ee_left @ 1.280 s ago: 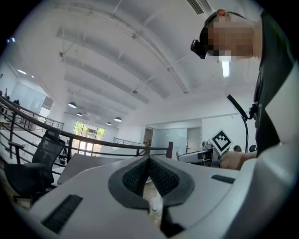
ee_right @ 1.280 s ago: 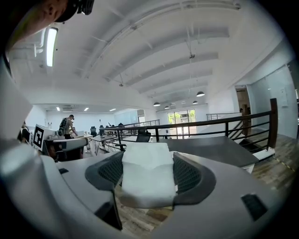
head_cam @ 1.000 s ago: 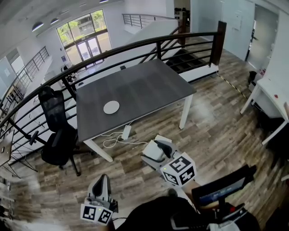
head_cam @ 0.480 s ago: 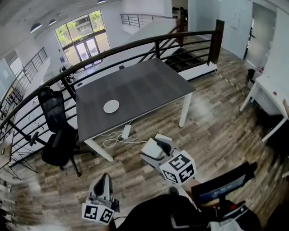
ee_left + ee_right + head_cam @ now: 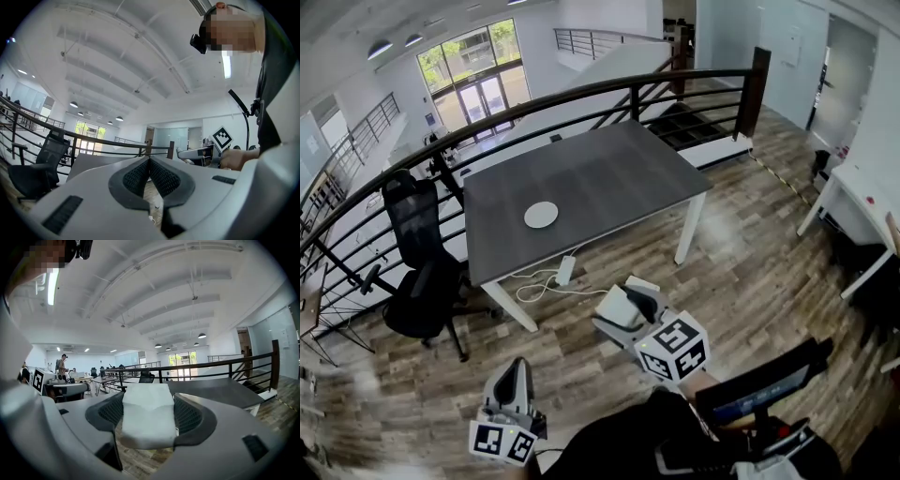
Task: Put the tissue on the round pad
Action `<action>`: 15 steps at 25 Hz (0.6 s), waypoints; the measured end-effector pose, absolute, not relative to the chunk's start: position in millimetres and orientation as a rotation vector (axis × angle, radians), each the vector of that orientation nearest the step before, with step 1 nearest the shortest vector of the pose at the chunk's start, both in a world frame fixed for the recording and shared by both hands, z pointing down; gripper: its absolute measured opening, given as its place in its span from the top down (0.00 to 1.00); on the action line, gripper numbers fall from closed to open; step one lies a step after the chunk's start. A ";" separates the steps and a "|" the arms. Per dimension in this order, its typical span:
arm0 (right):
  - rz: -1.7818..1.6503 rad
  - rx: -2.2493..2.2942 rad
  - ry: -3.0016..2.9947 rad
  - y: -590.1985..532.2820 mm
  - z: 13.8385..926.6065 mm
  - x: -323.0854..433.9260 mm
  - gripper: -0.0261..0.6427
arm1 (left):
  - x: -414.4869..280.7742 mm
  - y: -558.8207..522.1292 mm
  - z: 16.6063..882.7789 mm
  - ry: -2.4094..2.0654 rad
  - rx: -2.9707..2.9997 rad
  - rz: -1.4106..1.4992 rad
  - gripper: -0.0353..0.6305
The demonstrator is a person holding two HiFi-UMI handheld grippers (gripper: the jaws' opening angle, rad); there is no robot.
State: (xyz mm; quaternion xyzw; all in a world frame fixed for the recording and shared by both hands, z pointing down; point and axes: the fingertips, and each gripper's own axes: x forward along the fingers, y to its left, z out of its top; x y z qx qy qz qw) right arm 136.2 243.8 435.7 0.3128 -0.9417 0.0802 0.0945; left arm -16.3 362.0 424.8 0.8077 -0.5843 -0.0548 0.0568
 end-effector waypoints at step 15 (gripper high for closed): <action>0.216 0.804 -2.855 189.0 432.4 89.1 0.46 | -51.5 331.7 429.6 -1.873 2.347 -0.161 0.94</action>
